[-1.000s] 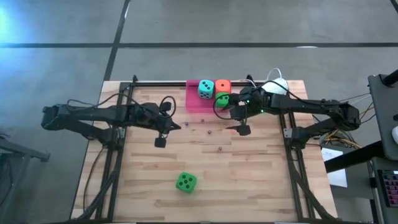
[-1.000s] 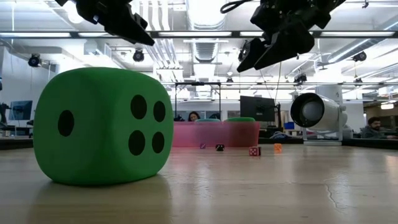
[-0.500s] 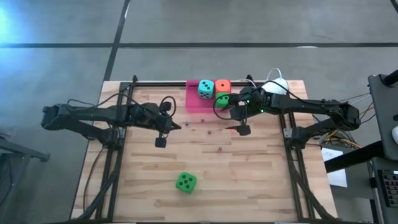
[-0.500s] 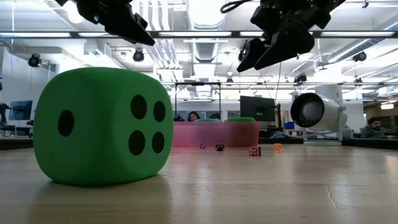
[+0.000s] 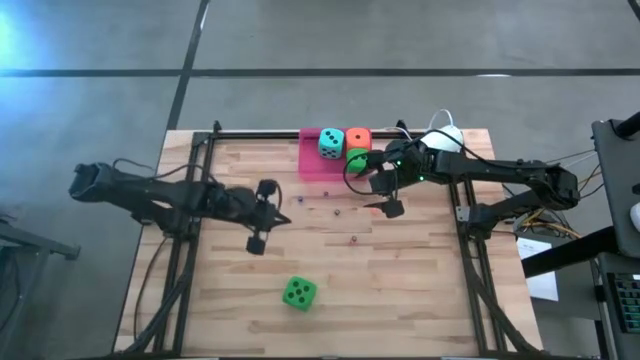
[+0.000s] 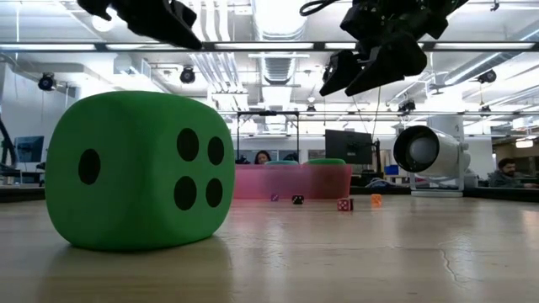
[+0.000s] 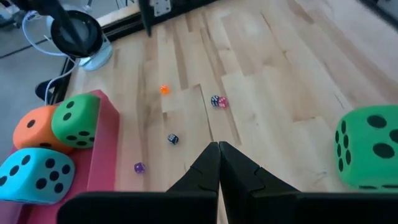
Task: Pick & Place Dice
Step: Put the large green dice into the the pink bin
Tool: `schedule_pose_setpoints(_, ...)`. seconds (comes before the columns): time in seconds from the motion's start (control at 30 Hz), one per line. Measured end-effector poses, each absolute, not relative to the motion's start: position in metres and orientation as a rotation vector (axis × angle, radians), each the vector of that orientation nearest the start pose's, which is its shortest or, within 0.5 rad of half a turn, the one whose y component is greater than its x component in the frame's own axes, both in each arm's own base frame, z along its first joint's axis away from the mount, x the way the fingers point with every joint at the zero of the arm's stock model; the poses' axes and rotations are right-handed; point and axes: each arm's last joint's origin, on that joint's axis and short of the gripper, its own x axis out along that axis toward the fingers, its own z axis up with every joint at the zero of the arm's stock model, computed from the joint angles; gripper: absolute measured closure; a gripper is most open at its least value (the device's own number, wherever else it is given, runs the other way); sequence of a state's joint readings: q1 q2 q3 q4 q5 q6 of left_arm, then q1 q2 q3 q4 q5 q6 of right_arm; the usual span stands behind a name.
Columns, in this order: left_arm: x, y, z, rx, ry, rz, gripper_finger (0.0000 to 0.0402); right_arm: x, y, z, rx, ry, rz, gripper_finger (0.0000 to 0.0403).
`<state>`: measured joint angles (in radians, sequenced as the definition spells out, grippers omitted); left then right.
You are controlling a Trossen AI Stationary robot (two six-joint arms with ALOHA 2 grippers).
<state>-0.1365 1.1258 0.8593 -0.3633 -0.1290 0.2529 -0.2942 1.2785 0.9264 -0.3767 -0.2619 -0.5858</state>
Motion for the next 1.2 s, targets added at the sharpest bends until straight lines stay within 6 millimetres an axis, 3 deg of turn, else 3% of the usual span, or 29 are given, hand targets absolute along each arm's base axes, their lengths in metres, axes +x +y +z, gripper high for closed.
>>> schedule_pose_setpoints(0.43,0.240,-0.054,0.259,0.210,0.730,-0.064,0.0394,0.257,-0.070,0.264,-0.362,0.683,0.173,0.0003)
schedule_pose_setpoints(0.63,0.244,-0.066,0.250,0.240,0.786,-0.097,0.0394,0.257,-0.070,0.264,-0.362,0.683,0.174,0.0003)
schedule_pose_setpoints(1.2,0.256,-0.110,0.258,0.271,0.891,-0.239,0.0394,0.257,-0.070,0.264,-0.360,0.683,0.173,0.0003)
